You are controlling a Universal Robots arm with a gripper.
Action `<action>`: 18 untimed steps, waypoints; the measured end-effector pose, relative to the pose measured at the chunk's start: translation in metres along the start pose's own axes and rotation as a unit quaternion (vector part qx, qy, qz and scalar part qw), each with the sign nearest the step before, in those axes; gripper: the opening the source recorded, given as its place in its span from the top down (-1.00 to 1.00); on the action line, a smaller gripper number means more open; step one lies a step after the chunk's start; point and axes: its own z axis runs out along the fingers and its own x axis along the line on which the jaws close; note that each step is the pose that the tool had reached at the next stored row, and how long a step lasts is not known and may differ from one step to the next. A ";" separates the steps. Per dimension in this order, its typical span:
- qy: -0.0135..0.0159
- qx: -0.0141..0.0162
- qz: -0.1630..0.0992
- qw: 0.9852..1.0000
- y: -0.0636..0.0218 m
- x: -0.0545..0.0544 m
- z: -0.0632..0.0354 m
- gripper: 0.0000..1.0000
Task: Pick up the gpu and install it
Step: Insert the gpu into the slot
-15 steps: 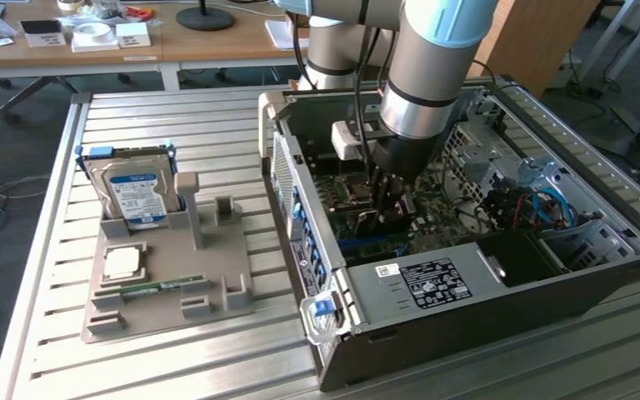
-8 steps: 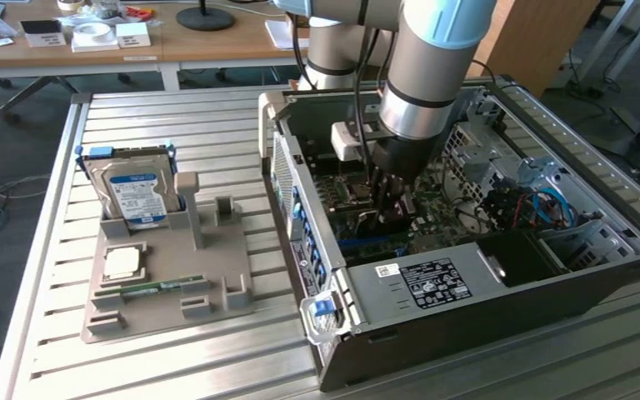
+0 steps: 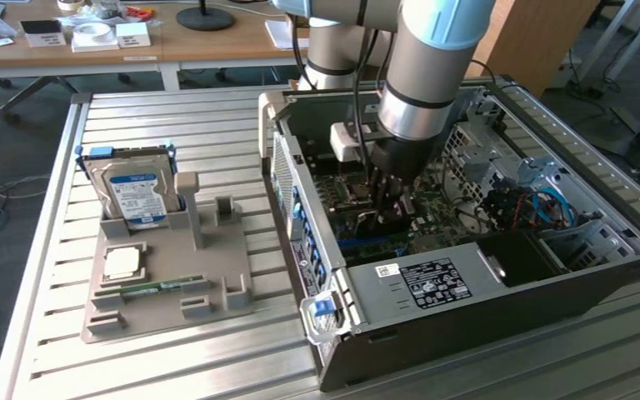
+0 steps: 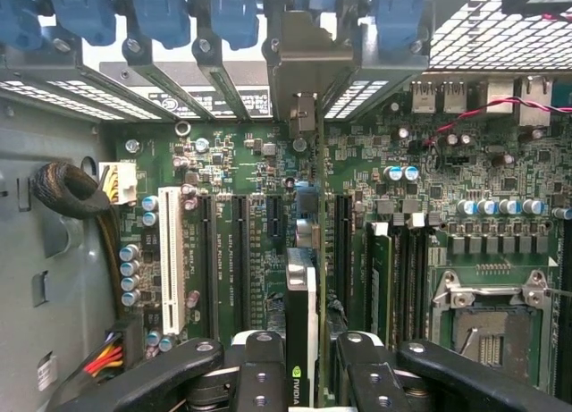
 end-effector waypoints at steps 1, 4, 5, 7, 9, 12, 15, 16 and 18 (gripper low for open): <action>0.000 0.000 0.000 1.000 0.0001 0.000 0.0003 0.47; 0.000 0.000 0.000 1.000 0.0003 0.000 0.0008 0.47; 0.000 0.000 0.000 1.000 0.0003 0.000 0.0010 0.47; 0.000 0.000 0.000 1.000 0.0003 0.000 0.0013 0.47; 0.000 0.000 0.000 1.000 0.0003 0.000 0.0013 0.47; 0.000 0.000 0.000 1.000 0.0003 0.000 0.0013 0.47; -0.002 0.001 0.000 1.000 0.0003 0.000 0.0012 0.47; -0.002 0.001 0.000 1.000 0.0003 0.000 0.0013 0.47; -0.002 0.001 0.000 1.000 0.0003 0.000 0.0013 0.47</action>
